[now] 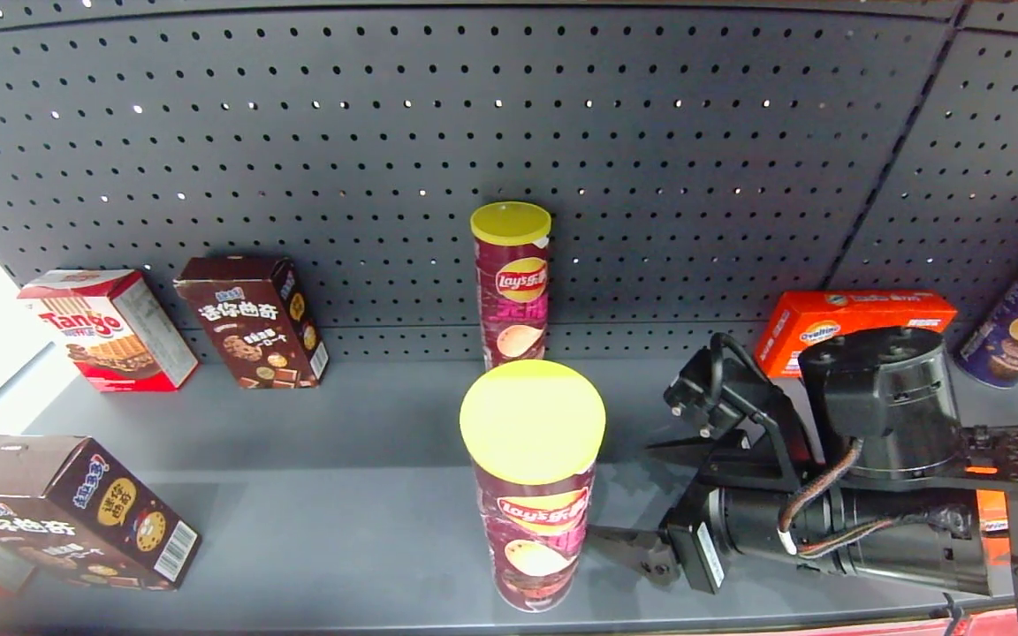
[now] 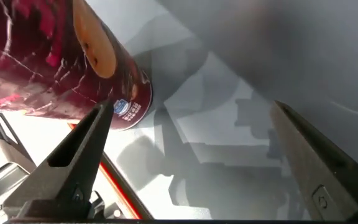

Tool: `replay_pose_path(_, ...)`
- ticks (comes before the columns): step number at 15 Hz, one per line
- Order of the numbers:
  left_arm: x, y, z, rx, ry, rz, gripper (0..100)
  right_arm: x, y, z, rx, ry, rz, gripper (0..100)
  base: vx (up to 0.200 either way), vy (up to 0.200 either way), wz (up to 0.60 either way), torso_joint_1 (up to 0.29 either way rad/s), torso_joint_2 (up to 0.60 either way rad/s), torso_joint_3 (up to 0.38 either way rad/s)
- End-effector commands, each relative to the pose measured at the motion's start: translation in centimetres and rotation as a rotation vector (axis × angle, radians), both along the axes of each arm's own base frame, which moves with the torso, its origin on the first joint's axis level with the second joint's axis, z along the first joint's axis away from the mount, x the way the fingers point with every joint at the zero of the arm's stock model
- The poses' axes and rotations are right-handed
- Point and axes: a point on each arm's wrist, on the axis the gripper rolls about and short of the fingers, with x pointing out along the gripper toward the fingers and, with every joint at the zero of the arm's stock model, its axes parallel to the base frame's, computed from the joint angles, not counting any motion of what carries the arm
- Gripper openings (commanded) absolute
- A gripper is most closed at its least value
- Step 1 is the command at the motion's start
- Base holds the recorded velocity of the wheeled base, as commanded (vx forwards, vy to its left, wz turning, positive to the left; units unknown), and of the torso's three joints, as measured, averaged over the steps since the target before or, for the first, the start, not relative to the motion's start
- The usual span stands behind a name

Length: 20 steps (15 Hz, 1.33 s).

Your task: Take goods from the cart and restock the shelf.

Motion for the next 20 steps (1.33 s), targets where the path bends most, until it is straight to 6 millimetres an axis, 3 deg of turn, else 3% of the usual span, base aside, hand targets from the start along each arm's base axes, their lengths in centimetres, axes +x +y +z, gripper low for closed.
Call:
replay_pose_path(1, 0.0, 0.0, 0.0, -0.001, 0.002, 0.0, 100, -0.1, -0.3, 0.0, -0.001, -0.001, -0.004, 100, 0.0, 0.0, 0.0, 0.0, 0.0, 0.0)
replay_pose_path(5, 0.0, 0.0, 0.0, -0.001, 0.002, 0.0, 100, -1.1, -1.3, -0.5, -0.013, 0.012, -0.004, 100, 0.0, 0.0, 0.0, 0.0, 0.0, 0.0)
replay_pose_path(14, 0.0, 0.0, 0.0, 0.001, 0.002, 0.0, 100, -0.4, 0.4, -0.8, -0.019, 0.018, 0.022, 100, 0.0, 0.0, 0.0, 0.0, 0.0, 0.0)
replay_pose_path(20, 0.0, 0.0, 0.0, 0.001, 0.002, 0.0, 100, -0.6, 0.2, -0.7, -0.015, 0.015, 0.022, 100, 0.0, 0.0, 0.0, 0.0, 0.0, 0.0)
